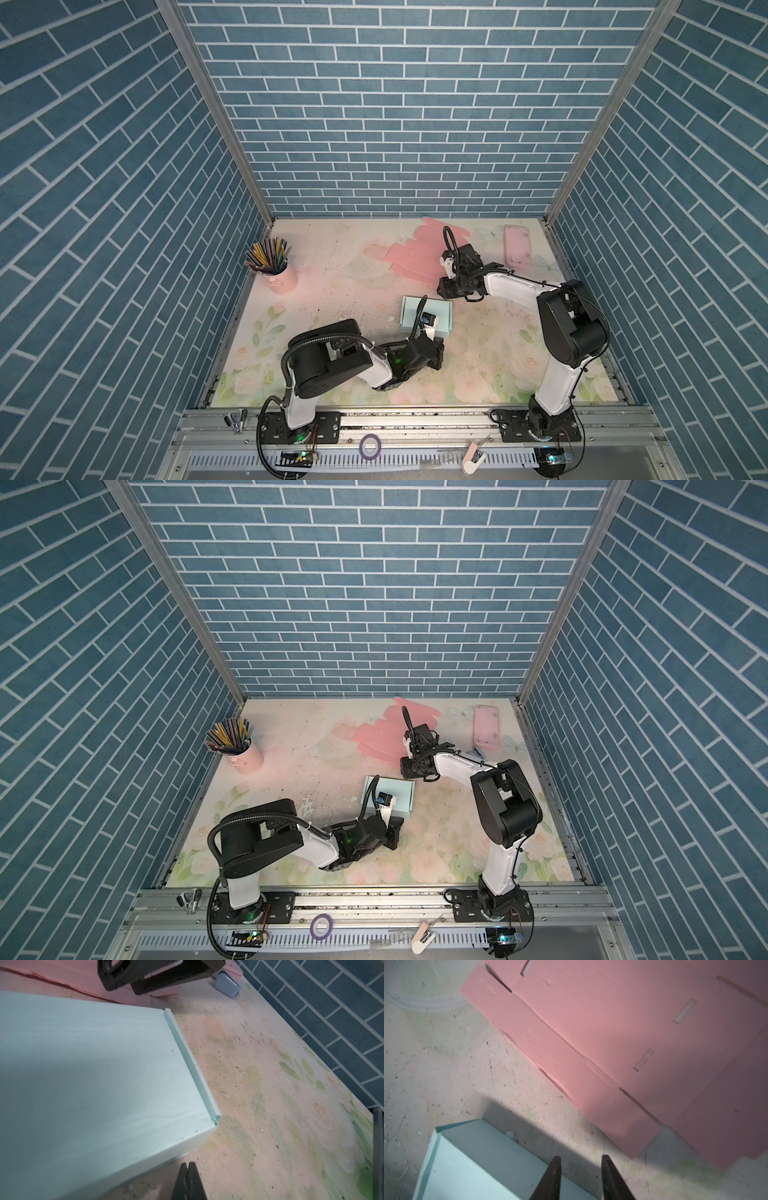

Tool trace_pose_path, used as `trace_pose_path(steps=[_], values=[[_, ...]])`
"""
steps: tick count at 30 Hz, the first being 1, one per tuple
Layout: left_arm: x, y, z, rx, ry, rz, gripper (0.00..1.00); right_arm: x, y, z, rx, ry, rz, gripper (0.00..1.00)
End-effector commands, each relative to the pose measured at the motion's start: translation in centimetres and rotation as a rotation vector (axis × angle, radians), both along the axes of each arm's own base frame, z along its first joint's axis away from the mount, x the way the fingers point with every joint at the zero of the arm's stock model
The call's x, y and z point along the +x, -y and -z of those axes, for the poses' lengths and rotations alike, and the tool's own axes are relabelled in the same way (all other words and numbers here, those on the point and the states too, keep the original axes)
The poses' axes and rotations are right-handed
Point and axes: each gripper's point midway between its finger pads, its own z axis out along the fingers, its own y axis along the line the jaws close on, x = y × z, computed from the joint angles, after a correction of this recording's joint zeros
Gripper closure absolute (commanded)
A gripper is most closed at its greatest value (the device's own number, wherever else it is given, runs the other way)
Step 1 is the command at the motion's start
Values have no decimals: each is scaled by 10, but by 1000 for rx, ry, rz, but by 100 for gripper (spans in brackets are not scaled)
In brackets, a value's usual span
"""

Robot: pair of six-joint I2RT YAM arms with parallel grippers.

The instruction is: Fold the paper box

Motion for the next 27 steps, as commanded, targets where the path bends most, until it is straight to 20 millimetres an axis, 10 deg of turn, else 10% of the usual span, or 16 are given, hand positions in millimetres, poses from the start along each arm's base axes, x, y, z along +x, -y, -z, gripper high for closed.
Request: trace_pose_path(steps=[1, 18, 27], values=[[14, -3, -4, -18, 44, -90, 98, -11, -2, 14, -24, -25, -47, 66], [34, -21, 1, -21, 56, -172, 96, -45, -22, 14, 12, -43, -114, 69], [-3, -33, -5, 24, -74, -25, 79, -26, -4, -36, -14, 97, -22, 54]])
